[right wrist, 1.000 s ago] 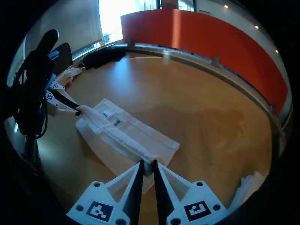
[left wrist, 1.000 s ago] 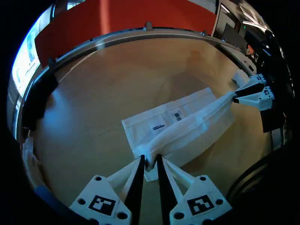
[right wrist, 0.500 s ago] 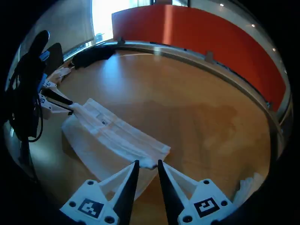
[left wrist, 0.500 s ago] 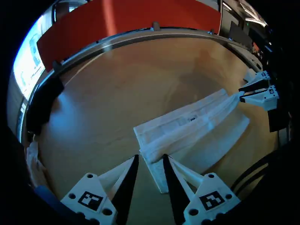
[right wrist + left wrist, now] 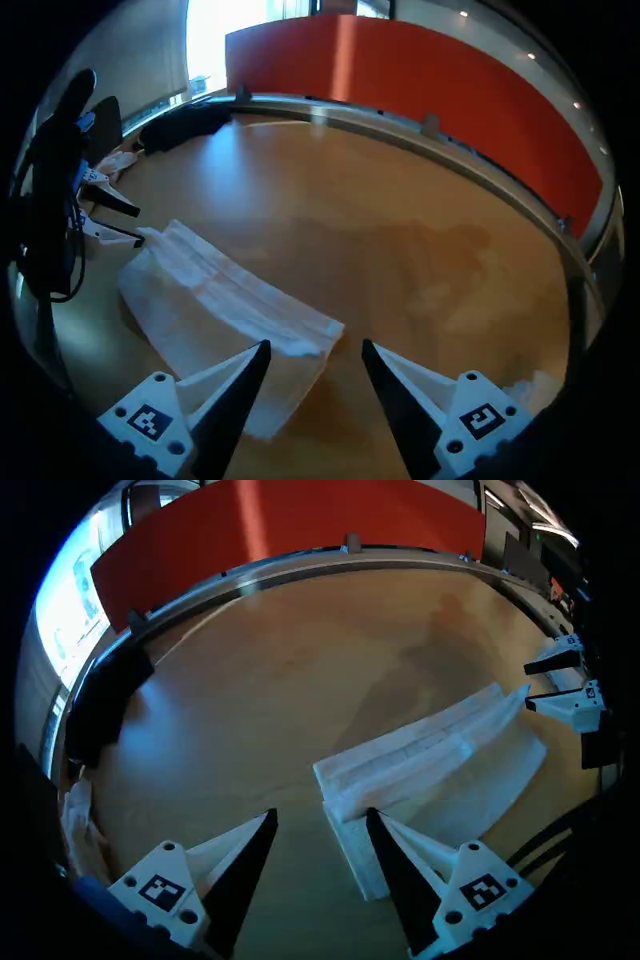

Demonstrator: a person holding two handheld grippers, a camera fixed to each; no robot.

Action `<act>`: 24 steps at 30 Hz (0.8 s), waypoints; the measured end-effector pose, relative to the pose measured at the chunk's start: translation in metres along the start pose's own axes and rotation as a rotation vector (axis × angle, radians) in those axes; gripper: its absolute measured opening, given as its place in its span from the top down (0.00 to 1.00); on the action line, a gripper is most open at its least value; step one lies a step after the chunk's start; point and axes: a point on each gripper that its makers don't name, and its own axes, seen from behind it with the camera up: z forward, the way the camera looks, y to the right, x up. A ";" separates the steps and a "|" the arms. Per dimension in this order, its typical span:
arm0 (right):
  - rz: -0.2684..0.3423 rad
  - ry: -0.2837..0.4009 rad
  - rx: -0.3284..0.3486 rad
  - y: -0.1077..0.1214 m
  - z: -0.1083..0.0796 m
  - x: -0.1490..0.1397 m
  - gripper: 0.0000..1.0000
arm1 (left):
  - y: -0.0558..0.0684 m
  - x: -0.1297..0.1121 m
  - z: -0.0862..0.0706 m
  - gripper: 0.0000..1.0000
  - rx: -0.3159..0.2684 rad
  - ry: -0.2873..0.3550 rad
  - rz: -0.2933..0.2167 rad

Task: Fold towel

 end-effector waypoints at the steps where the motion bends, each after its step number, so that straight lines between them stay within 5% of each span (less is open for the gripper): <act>1: 0.001 0.001 -0.002 0.001 0.000 0.000 0.12 | -0.001 0.001 0.000 0.18 0.003 0.002 -0.001; 11: -0.007 0.004 -0.003 0.003 -0.005 -0.003 0.11 | -0.009 0.003 -0.006 0.16 0.019 0.013 -0.021; 24: -0.006 -0.011 0.042 -0.022 -0.021 -0.033 0.09 | 0.008 -0.026 -0.021 0.16 -0.018 0.002 -0.027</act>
